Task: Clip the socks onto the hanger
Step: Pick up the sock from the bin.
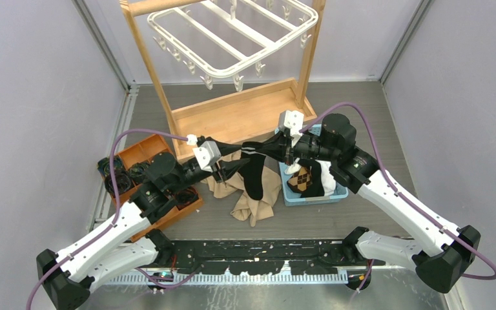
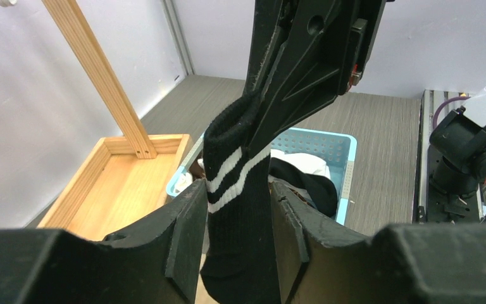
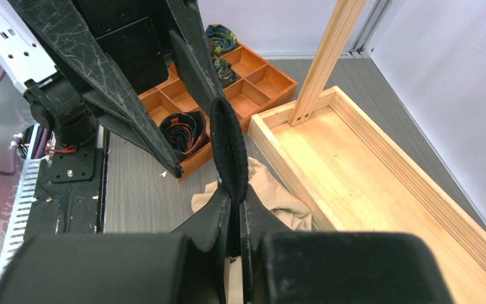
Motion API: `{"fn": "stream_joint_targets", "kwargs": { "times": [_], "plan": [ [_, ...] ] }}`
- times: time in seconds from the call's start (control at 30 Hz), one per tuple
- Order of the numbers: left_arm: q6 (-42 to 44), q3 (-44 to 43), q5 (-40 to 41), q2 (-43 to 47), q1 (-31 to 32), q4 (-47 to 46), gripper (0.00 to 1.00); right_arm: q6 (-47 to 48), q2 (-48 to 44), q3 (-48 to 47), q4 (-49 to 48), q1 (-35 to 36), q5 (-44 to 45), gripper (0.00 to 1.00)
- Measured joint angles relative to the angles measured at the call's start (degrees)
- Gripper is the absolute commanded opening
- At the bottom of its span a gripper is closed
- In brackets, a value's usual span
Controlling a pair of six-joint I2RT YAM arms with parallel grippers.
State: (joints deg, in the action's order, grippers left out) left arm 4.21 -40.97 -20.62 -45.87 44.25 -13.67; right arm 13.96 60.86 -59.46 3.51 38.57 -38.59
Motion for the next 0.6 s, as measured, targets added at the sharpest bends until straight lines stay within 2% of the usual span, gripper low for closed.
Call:
{"fn": "stream_joint_targets", "kwargs": {
  "times": [0.3, 0.47, 0.53, 0.6],
  "plan": [
    [-1.1, 0.0, 0.6, -2.1, 0.0, -4.0, 0.26, 1.0, 0.0, -0.1, 1.1, 0.0, -0.1, 0.03],
    [-2.4, 0.0, 0.3, -3.8, 0.0, -6.2, 0.11, 1.1, 0.0, -0.1, 1.5, 0.0, -0.1, 0.04],
    [-2.8, 0.0, 0.0, -4.4, 0.0, -7.0, 0.01, 1.2, 0.0, -0.1, 1.6, 0.0, -0.1, 0.04],
    [-3.1, 0.0, -0.3, -4.6, 0.0, -7.5, 0.0, 1.2, 0.0, -0.2, 1.7, 0.0, -0.1, 0.05]
  ]
}}
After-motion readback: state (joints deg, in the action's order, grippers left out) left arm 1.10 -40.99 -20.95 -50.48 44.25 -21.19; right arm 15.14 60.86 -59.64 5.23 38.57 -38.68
